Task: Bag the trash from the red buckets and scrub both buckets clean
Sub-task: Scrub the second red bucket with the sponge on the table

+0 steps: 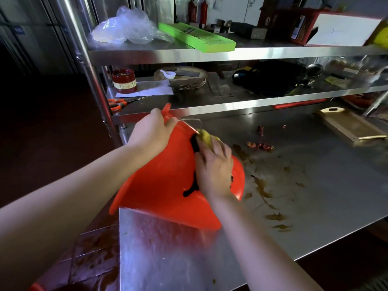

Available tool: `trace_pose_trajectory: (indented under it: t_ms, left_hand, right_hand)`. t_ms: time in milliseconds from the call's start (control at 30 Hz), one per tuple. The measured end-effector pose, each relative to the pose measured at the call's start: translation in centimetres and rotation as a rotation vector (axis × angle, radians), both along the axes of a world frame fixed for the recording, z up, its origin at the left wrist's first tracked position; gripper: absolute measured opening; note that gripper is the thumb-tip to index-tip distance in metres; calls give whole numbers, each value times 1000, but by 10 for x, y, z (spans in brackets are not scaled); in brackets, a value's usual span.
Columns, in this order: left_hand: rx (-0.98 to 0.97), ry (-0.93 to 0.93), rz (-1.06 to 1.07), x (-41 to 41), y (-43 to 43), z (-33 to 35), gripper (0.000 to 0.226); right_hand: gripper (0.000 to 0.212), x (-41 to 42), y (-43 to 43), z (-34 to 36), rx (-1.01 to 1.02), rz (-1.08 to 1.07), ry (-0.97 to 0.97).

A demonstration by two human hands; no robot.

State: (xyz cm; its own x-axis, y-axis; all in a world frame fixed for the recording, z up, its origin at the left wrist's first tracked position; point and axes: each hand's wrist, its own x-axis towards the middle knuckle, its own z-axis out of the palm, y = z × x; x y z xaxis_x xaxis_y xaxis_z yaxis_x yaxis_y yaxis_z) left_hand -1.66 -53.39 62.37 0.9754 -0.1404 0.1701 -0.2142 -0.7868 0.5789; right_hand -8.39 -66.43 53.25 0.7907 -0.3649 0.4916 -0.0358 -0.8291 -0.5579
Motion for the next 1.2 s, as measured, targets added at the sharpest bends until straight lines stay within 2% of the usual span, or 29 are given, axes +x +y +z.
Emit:
trace_pose_trajectory:
  t_ms: [133,267,433,500,600,733,867,933,1067,1200]
  left_hand:
    - [109,-158,-66,-8,-11,0,33]
    - [70,-174,-86,-12,-2,-2,36]
    - [43,-219,-116,-23,5,-7,37]
    - [64,-250,-160,-28,3,-7,37]
    - [90,-293,-225,-33,-3,-5,34]
    - [108,-333,-315,-38,-6,-2,29]
    - [47,-314,-323,-38,4,-8,28]
    - [25,-299,-298,-36,14,-13,29]
    - [-53,-229,-241,-34,33,-22,30]
    - [-103,-203,-248,-34,37,-23,35]
  right_hand:
    - [43,15,27,25,-68,107,-95]
    - [47,9,-2,17,-26,124,-65]
    - [42,-19,-75,-20,370,-119,290]
    - [40,-27,-82,-22,455,-197,340]
    - [43,-22,-63,-5,379,-151,269]
    - [42,5,-14,42,168,-55,52]
    - [43,12,-13,39,83,59,-7]
    - [44,3,-32,24,150,68,21]
    - [42,-32,-67,-18,276,-90,232]
    - [40,-47,-62,-31,261,-160,181]
